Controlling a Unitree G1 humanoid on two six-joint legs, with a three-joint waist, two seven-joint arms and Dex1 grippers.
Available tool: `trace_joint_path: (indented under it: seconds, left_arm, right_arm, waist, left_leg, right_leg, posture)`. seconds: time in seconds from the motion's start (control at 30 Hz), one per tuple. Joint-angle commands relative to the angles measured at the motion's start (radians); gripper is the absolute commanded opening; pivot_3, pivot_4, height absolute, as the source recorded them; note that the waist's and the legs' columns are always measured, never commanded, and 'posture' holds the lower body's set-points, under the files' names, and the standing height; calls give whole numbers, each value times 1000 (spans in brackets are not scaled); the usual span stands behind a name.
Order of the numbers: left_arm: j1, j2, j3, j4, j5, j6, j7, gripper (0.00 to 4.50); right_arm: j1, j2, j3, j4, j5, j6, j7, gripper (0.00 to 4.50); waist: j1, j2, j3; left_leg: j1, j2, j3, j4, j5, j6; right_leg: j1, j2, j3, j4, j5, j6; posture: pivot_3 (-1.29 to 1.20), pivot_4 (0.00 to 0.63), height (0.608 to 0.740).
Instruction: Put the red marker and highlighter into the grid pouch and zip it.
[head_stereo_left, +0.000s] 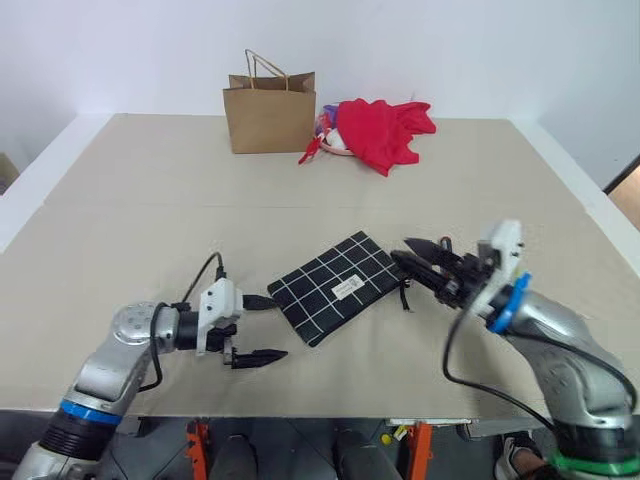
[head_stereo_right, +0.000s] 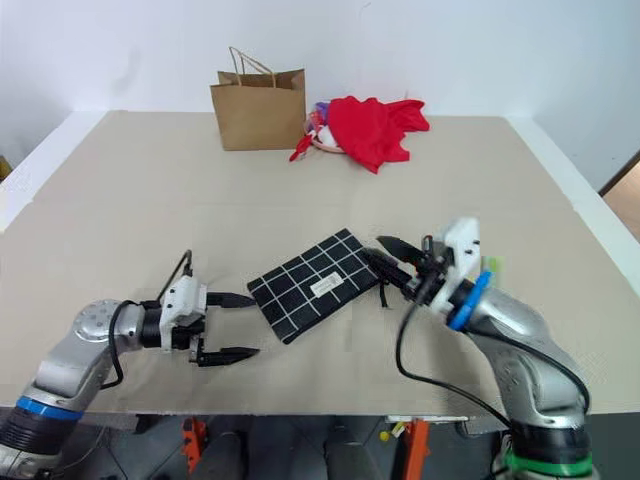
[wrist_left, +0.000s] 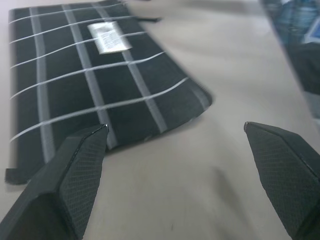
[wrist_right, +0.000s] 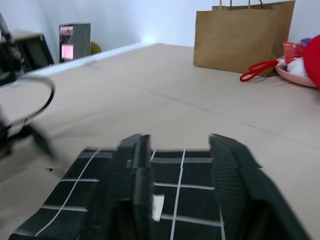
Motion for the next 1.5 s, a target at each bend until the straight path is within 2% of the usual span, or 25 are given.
trace_joint_path:
  seconds: [0.03, 0.33, 0.47, 0.53, 0.7, 1.07, 1.3, 1.5]
  left_arm:
    - [-1, -23, -37, -53, 15, -39, 4, 4500]
    - [16, -28, -66, -75, 57, -118, 6, 4500]
    - [24, -30, -53, -69, 89, -190, 24, 4500]
    - [28, -34, -44, -61, 99, -219, 36, 4500]
    - [-24, -63, -80, 68, 278, -476, 123, 4500]
    - [-137, -106, -164, 284, 441, -730, 198, 4500]
    - [-237, -159, -211, 388, 517, -777, 265, 4500]
    - [-253, -155, -228, 413, 533, -794, 291, 4500]
  right_arm:
    - [-78, 33, 83, 141, -109, -62, -4, 90]
    - [-84, 54, 162, 341, -258, -176, 21, 90]
    - [-89, 80, 156, 373, -276, -184, 3, 90]
    - [-90, 88, 156, 375, -283, -184, -3, 90]
    - [-87, 108, 144, 365, -285, -183, -23, 90]
    - [-82, 125, 139, 331, -286, -170, -49, 90]
    - [-77, 135, 137, 306, -283, -157, -58, 90]
    - [-77, 141, 136, 300, -287, -151, -60, 90]
  waist:
    - [0, 0, 0]
    - [-1, 1, 0]
    - [-2, 1, 0]
    - [-2, 1, 0]
    - [-2, 1, 0]
    - [-2, 1, 0]
    - [-1, 2, 0]
    - [-2, 3, -1]
  left_leg:
    - [0, 0, 0, 0, 0, 0]
    - [0, 0, -1, -1, -1, 2]
    - [1, 0, -1, 1, -1, 2]
    - [1, 0, -1, 1, -1, 2]
    - [1, 0, -1, 1, 0, 3]
    - [2, 0, -2, 1, 1, 4]
    - [2, 0, -2, 1, 3, 7]
    - [2, -1, -2, 1, 3, 7]
  right_leg:
    - [0, 0, 0, 0, 0, 0]
    - [1, 0, -2, 0, 1, -4]
    - [2, 0, -2, 1, 0, 0]
    - [2, 0, -2, 1, 0, 0]
    - [3, 0, -2, 1, 0, 1]
    - [3, 0, -2, 1, 2, 2]
    - [4, 0, -2, 1, 3, 3]
    - [3, 0, -2, 1, 3, 3]
  posture:
    - [0, 150, 740]
    - [0, 150, 740]
    - [0, 150, 740]
    - [0, 150, 740]
    - [0, 150, 740]
    - [0, 150, 740]
    - [0, 150, 740]
    - [0, 150, 740]
